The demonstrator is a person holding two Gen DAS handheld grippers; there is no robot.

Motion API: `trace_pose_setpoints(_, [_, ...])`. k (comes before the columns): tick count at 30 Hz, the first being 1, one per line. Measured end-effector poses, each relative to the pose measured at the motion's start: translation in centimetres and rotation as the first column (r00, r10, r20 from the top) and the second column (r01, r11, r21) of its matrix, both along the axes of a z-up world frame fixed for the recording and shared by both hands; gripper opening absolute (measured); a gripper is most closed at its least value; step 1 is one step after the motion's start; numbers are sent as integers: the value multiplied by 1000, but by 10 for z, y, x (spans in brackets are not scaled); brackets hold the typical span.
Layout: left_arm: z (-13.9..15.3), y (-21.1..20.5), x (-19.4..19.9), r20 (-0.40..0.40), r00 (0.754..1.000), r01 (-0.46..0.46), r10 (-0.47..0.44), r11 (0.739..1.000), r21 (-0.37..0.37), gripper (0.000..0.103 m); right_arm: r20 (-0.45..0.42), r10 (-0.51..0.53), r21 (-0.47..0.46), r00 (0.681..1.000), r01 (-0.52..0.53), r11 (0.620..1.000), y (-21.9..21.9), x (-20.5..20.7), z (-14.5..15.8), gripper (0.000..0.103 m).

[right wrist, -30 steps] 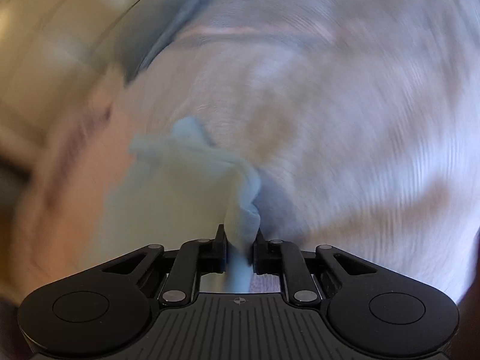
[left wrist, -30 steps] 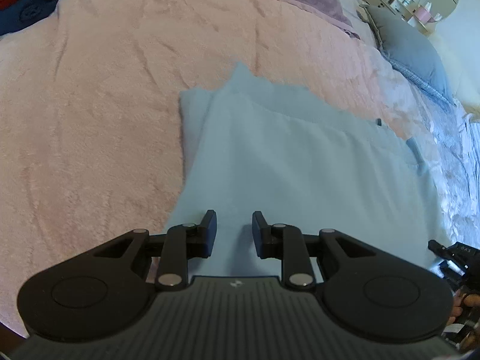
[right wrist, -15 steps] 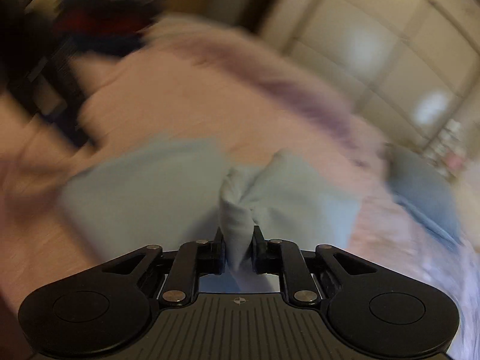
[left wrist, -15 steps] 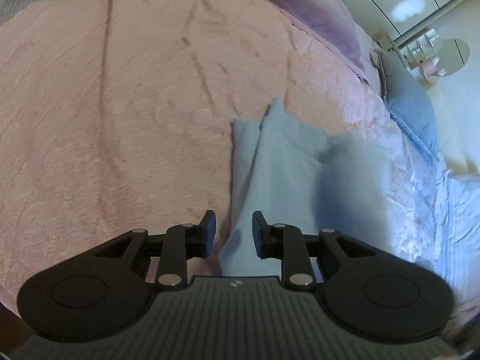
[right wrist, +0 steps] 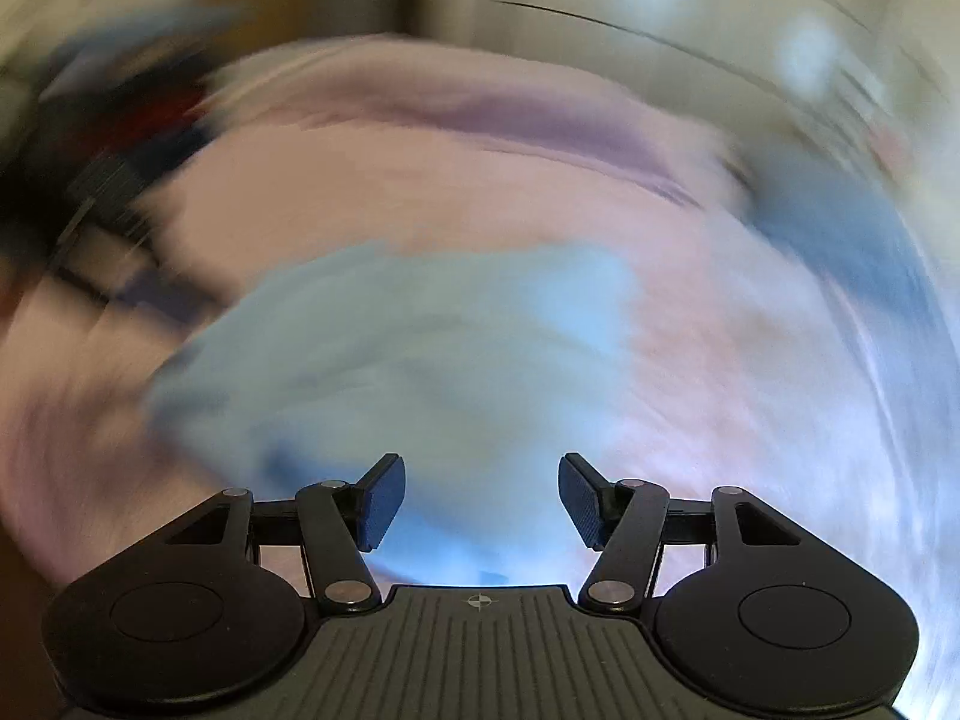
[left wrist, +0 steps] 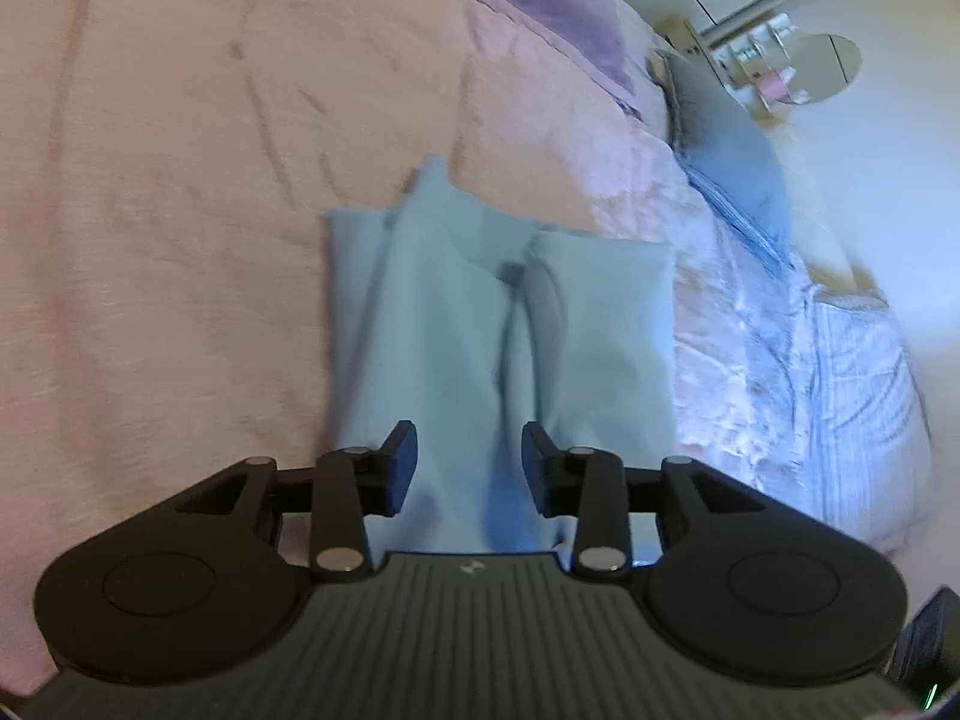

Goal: Fold clothes

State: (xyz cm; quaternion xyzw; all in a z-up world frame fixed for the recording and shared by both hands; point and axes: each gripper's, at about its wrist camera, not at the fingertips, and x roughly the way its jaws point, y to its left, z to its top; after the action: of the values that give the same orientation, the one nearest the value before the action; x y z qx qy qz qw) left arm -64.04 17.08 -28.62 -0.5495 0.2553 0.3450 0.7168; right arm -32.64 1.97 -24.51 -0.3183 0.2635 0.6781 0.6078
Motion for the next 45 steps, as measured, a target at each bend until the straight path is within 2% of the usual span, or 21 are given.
trace_pose_setpoints(2, [-9, 9, 13, 25, 1000, 10, -10, 1000, -20, 36, -122, -205, -78, 971, 197, 977, 25, 46, -4, 59])
trace_pose_setpoints(3, [-14, 14, 19, 34, 999, 10, -9, 999, -31, 37, -187, -309, -131, 933, 288, 949, 34, 69, -11, 59])
trace_pose_setpoints(5, [-26, 26, 31, 49, 999, 7, -5, 999, -53, 40, -315, -492, -265, 812, 422, 867, 54, 110, -28, 59])
trace_pose_setpoints(7, [-37, 37, 42, 64, 998, 3, 2, 997, -77, 42, -372, -631, -406, 680, 492, 770, 77, 136, -47, 59])
trace_pose_setpoints(9, [-48, 47, 49, 90, 996, -10, 21, 993, -116, 45, -393, -690, -473, 608, 510, 718, 100, 148, -58, 59])
trace_pose_setpoints(10, [-51, 50, 52, 102, 994, -13, 27, 992, -128, 50, -402, -710, -498, 579, 512, 700, 111, 152, -63, 59])
trace_pose_setpoints(11, [-54, 53, 55, 112, 993, -13, 29, 990, -140, 56, -407, -713, -523, 570, 495, 694, 123, 153, -66, 59])
trace_pose_setpoints(13, [-59, 59, 61, 131, 991, -13, 34, 987, -158, 61, -399, -715, -566, 574, 459, 685, 147, 152, -72, 59])
trace_pose_setpoints(16, [-60, 63, 64, 158, 987, -9, 36, 986, -166, 63, -357, -688, -591, 632, 417, 690, 174, 140, -79, 59])
trace_pose_setpoints(19, [-59, 65, 70, 176, 984, 17, 15, 983, -180, 54, -331, -659, -585, 675, 401, 705, 184, 132, -77, 59])
trace_pose_setpoints(23, [-46, 54, 89, 47, 993, 115, -112, 990, -85, 50, -298, -620, -580, 726, 379, 721, 197, 121, -74, 59])
trace_pose_setpoints(25, [-47, 53, 93, 36, 990, 136, -134, 988, -72, 50, -299, -621, -586, 724, 374, 719, 201, 122, -75, 59])
trace_pose_setpoints(27, [-54, 57, 95, 54, 991, 125, -121, 988, -93, 48, -301, -617, -587, 727, 369, 721, 206, 122, -75, 59])
trace_pose_setpoints(28, [-58, 59, 95, 65, 992, 118, -111, 988, -103, 39, -301, -614, -586, 730, 367, 723, 208, 122, -75, 59])
trace_pose_setpoints(30, [-55, 60, 95, 94, 989, 122, -113, 988, -92, 12, -297, -602, -580, 741, 361, 730, 212, 118, -74, 59])
trace_pose_setpoints(31, [-52, 60, 95, 110, 987, 127, -117, 988, -82, 7, -294, -595, -576, 748, 358, 735, 214, 116, -73, 59])
trace_pose_setpoints(34, [-30, 52, 84, 117, 988, 105, -104, 994, -4, 6, -300, -554, -557, 776, 329, 763, 219, 107, -66, 41])
trace_pose_setpoints(36, [-19, 47, 65, 101, 993, 66, -68, 998, 23, 6, -288, -519, -543, 805, 309, 781, 222, 97, -57, 40])
trace_pose_setpoints(40, [4, 38, 28, 72, 997, -9, 4, 997, 77, 6, -284, -384, -496, 878, 208, 843, 228, 59, -44, 40])
trace_pose_setpoints(42, [-10, 37, 13, 41, 998, -41, 40, 998, 40, 7, -275, -327, -479, 904, 166, 862, 228, 40, -46, 40])
trace_pose_setpoints(45, [-34, 38, 8, 28, 998, -63, 63, 998, -7, 7, -211, -273, -444, 939, 157, 882, 221, 18, -52, 40])
